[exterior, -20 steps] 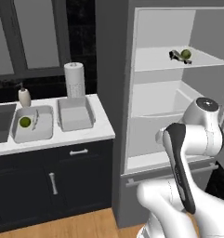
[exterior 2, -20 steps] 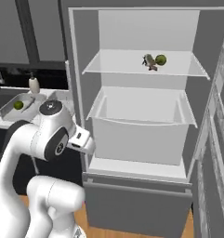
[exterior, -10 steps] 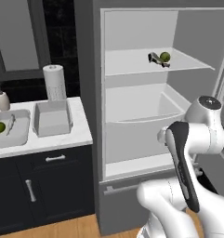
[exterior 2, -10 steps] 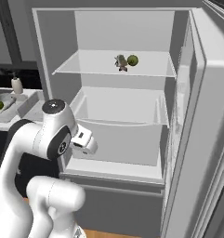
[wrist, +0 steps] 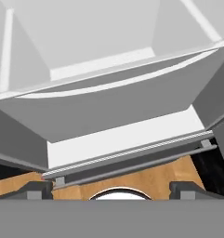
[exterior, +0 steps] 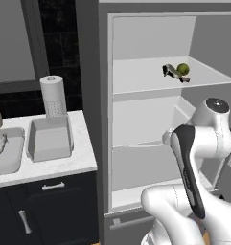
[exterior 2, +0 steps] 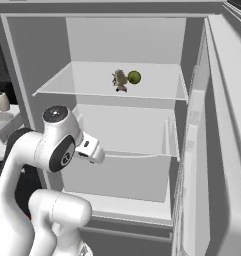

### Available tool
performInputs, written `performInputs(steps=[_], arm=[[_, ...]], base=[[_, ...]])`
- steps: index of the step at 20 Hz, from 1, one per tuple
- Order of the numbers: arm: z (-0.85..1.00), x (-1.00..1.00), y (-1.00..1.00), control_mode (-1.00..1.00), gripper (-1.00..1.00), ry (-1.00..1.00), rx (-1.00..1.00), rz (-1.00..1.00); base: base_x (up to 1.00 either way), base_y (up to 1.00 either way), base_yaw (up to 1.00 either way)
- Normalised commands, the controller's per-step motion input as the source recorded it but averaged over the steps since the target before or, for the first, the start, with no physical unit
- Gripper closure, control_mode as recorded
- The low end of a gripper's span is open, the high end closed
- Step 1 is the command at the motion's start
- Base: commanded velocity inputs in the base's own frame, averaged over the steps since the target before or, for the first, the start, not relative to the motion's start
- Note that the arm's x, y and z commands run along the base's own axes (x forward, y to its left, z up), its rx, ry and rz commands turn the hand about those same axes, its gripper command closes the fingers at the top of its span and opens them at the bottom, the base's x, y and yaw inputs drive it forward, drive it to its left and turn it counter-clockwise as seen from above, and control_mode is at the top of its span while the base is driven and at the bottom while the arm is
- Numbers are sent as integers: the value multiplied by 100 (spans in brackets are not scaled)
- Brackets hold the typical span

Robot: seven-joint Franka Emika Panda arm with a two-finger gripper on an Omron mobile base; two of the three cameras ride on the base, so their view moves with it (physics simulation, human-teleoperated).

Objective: Place one lime and one fish in each tupperware on the nearby counter, to pack two identical lunches.

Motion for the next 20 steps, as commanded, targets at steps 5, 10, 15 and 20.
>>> performInputs(steps=[5, 10, 15, 20], arm=[[100, -1, -13, -100, -100, -44, 1, 0], [100, -8, -19, -100, -100, -48, 0, 0], [100, 6, -68, -100, -100, -23, -1, -2], [100, 15, -27, -100, -100, 7, -8, -5]], base=[[0, 0, 0], [0, 0, 0], [0, 0, 0], [0, 0, 0]])
